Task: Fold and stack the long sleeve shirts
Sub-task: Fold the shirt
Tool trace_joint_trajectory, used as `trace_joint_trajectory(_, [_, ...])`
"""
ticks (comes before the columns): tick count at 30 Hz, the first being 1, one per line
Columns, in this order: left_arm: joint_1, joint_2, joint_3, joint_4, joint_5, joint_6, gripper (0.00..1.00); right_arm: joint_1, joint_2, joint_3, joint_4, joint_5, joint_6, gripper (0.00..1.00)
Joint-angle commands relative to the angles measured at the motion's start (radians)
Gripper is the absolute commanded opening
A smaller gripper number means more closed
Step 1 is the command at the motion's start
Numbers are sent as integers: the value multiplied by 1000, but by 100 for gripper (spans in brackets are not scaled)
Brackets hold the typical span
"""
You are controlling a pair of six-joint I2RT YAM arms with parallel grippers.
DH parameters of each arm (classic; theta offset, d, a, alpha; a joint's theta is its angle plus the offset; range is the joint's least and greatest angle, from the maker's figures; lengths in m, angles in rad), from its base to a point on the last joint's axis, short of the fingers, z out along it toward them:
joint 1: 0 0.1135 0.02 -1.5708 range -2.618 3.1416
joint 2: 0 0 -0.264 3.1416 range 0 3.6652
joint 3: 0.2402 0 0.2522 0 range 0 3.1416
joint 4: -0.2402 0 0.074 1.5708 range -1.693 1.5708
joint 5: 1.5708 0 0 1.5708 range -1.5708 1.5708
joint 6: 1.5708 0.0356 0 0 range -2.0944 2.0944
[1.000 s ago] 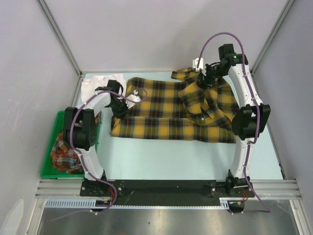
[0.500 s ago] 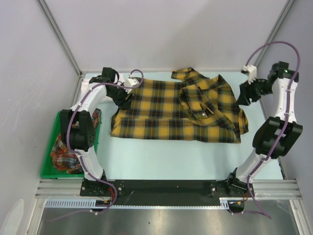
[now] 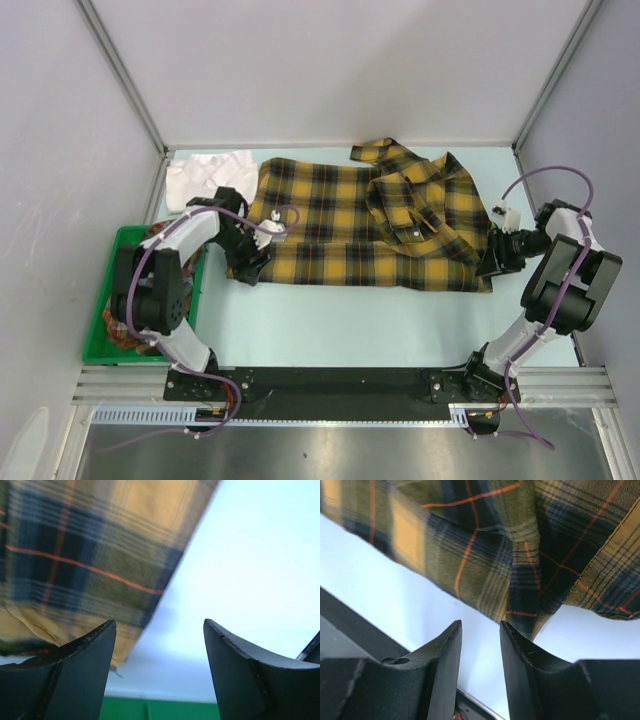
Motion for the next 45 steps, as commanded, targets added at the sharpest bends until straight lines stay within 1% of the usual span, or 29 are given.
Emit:
trace_joint_trajectory(1, [4, -120, -92, 52, -78, 150, 76, 4, -33, -55, 169, 86, 54, 42])
trace_joint_trajectory(3, [4, -140, -147, 98, -136, 162, 75, 3, -24, -67, 176, 100, 54, 42])
trace_joint_trajectory(6, [4, -170, -218, 227, -185, 182, 74, 3, -17, -67, 178, 109, 58, 43])
trace_joint_trajectory(7, [2, -174, -244, 247, -205, 197, 74, 4, -17, -67, 175, 109, 60, 43])
trace_joint_trajectory(14, [2, -145, -296, 334, -262, 243, 69, 6, -13, -109, 175, 123, 51, 48])
trace_joint_trajectory(16, [2, -131, -296, 348, -263, 236, 66, 9, 2, -124, 187, 135, 55, 48])
trace_joint_trajectory(18, [2, -119, -291, 347, -266, 231, 60, 9, 12, -132, 205, 151, 61, 48])
trace_joint_trajectory(19, [2, -114, -287, 347, -268, 230, 56, 9, 12, -136, 210, 160, 61, 46])
trace_joint_trajectory(20, [2, -114, -287, 345, -269, 231, 46, 9, 13, -142, 215, 171, 60, 42])
trace_joint_trajectory(21, [2, -116, -287, 341, -269, 230, 40, 8, 16, -146, 225, 184, 58, 38])
trace_joint_trajectory(22, [2, -123, -290, 338, -268, 233, 36, 6, 19, -144, 227, 213, 55, 29])
trace_joint_trajectory(23, [2, -127, -290, 332, -265, 236, 25, 3, 22, -136, 230, 229, 51, 23])
trace_joint_trajectory(24, [2, -131, -288, 310, -253, 236, 21, -2, 27, -130, 230, 244, 49, 17])
trace_joint_trajectory(25, [2, -136, -285, 296, -247, 239, 17, -2, 35, -123, 226, 270, 46, 4])
trace_joint_trajectory(26, [1, -148, -285, 284, -242, 236, 10, -2, 36, -113, 219, 283, 43, 0])
trace_joint_trajectory(29, [-4, -179, -293, 227, -224, 236, 1, -3, 38, -89, 206, 339, 22, 0])
trace_joint_trajectory(30, [-7, -188, -297, 217, -214, 237, 0, -5, 36, -78, 200, 368, 12, 0])
trace_joint_trajectory(32, [-21, -229, -311, 169, -202, 242, 0, -8, 35, -63, 183, 394, -21, 0])
trace_joint_trajectory(34, [-41, -261, -311, 117, -158, 256, 0, -15, 29, -37, 144, 418, -70, 0])
trace_joint_trajectory(35, [-50, -278, -311, 67, -147, 256, 0, -17, 19, -31, 131, 424, -87, 0])
trace_joint_trajectory(38, [-84, -332, -334, 25, -136, 256, 0, -22, 7, -27, 85, 439, -159, 0])
trace_joint_trajectory(39, [-87, -343, -343, 23, -136, 248, 0, -19, 10, -21, 40, 422, -175, 4])
trace_joint_trajectory(40, [-85, -349, -347, 29, -138, 231, 6, -15, 12, 4, 17, 412, -176, 14])
trace_joint_trajectory(41, [-82, -351, -340, 40, -125, 211, 28, -9, 12, 23, -7, 393, -175, 26])
trace_joint_trajectory(42, [-76, -352, -324, 34, -109, 173, 42, -9, 0, 50, -58, 338, -166, 37])
trace_joint_trajectory(43, [-70, -357, -281, 29, -87, 149, 54, -8, -10, 77, -75, 311, -147, 50])
trace_joint_trajectory(44, [-69, -360, -253, 25, -37, 123, 67, -6, -23, 136, -98, 275, -134, 54])
trace_joint_trajectory(45, [-69, -364, -227, 25, -12, 77, 74, 1, -48, 164, -144, 196, -120, 59])
